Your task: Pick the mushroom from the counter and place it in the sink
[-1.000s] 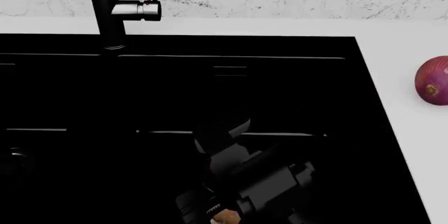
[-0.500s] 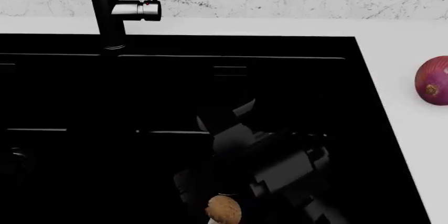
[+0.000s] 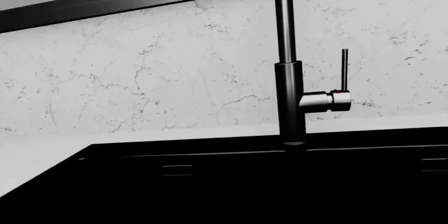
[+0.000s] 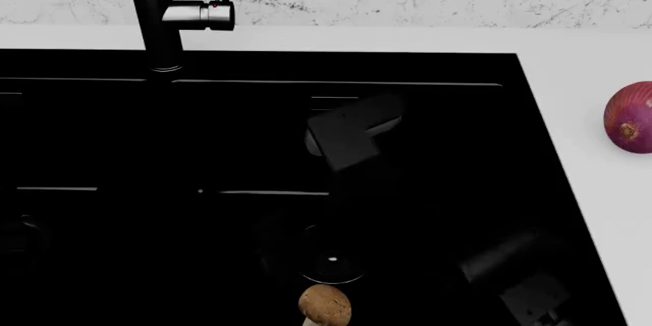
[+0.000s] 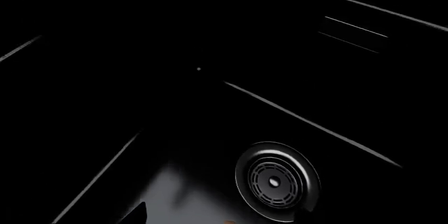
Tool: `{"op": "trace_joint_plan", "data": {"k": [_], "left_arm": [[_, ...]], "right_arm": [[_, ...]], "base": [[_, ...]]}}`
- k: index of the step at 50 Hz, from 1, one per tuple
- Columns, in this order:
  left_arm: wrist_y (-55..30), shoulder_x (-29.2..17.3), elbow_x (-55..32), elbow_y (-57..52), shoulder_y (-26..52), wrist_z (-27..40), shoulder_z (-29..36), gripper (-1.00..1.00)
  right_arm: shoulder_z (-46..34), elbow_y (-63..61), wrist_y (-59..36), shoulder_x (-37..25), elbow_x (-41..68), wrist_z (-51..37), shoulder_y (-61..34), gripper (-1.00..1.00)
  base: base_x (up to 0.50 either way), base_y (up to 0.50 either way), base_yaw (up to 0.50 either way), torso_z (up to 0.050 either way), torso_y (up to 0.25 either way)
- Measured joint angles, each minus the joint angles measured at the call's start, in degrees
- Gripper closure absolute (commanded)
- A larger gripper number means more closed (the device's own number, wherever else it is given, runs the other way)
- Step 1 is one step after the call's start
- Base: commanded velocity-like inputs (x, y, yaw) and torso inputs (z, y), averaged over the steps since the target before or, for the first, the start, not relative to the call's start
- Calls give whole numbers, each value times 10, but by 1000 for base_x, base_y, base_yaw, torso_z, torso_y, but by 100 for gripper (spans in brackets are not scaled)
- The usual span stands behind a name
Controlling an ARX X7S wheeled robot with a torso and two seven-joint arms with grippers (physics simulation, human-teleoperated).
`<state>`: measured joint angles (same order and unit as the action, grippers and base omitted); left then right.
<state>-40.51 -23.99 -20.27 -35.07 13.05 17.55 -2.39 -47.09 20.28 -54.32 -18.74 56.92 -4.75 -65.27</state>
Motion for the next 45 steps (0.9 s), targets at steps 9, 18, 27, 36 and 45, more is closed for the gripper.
{"op": "trace_joint_plan", "data": {"k": [9, 18, 27, 36, 45], "left_arm": [[-2, -1, -2, -3, 1, 1, 1, -100], [-1, -2, -3, -3, 1, 2, 2, -100], [1, -3, -4, -2, 0, 2, 1, -100], [0, -5, -6, -3, 0, 3, 1, -100], [0, -6, -8, -5, -2, 5, -1, -100]], "right_arm": [[52, -114, -14, -49, 56, -64, 32, -100], [100, -205, -21, -94, 109, -119, 63, -100], [143, -281, -21, -135, 158, -164, 93, -100], [195, -365, -12, -185, 216, -214, 126, -100], [247, -447, 12, -239, 258, -252, 181, -100]], "base": [[0, 0, 0, 0, 0], [0, 0, 0, 0, 0], [0, 0, 0, 0, 0], [0, 0, 0, 0, 0], [0, 0, 0, 0, 0]]}}
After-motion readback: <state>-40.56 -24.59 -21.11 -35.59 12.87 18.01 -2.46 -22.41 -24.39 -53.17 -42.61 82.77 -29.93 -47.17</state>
